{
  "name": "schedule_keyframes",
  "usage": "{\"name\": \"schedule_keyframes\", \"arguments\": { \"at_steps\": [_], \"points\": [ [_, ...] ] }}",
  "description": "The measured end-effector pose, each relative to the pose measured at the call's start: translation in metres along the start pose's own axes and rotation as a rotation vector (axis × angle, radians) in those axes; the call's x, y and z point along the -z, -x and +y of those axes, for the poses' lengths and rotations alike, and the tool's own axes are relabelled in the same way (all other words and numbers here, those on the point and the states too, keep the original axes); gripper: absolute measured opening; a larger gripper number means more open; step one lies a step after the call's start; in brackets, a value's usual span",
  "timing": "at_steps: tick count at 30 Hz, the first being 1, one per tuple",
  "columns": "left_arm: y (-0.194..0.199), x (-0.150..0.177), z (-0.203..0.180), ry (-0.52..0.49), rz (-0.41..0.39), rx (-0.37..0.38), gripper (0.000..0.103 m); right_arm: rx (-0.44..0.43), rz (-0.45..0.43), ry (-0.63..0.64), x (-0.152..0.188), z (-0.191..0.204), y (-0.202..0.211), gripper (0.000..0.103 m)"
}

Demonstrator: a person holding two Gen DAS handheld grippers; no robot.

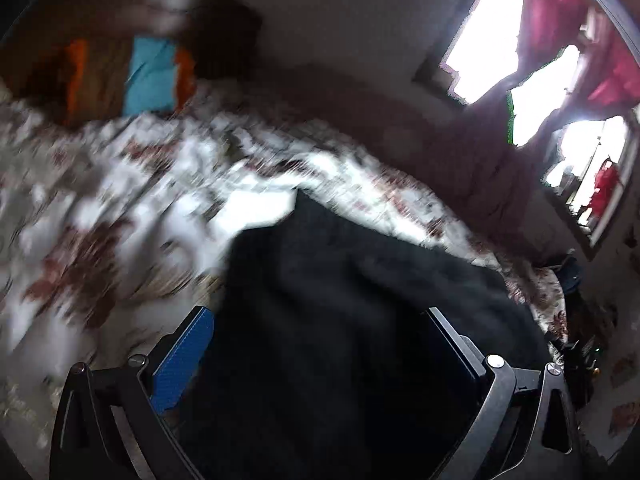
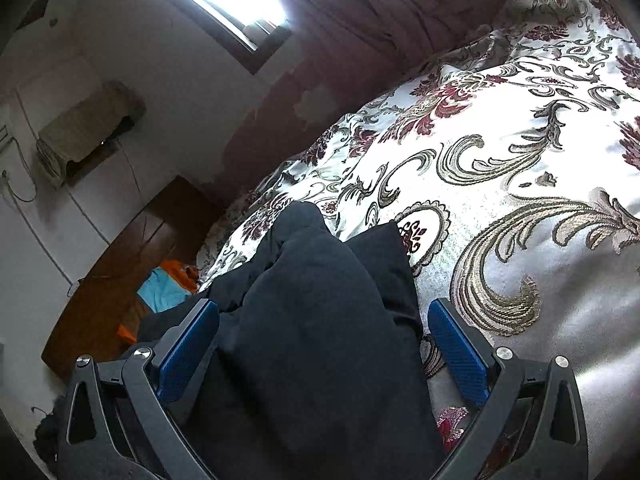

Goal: Fold large clothes

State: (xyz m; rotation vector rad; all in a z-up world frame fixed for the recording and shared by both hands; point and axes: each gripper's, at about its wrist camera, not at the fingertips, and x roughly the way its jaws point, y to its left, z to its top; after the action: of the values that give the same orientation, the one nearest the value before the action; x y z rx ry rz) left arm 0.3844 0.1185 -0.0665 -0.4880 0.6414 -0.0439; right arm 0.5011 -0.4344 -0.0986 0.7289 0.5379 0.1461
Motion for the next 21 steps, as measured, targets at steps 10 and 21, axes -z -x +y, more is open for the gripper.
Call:
{"name": "schedule_keyframes", "arguments": {
  "at_steps": [10,21],
  "points": [
    [-0.029,0.023,0.055,0.124,0.065,0.213,0.103,0.021,0.246,0.088,0.004,0.012,-0.017,0.102],
    [-0.043,0.021,0.060,0.080,0.077,0.380,0.102,-0.044,0.386,0.161,0.015,0.030,-0.028,0.102]
  ]
}}
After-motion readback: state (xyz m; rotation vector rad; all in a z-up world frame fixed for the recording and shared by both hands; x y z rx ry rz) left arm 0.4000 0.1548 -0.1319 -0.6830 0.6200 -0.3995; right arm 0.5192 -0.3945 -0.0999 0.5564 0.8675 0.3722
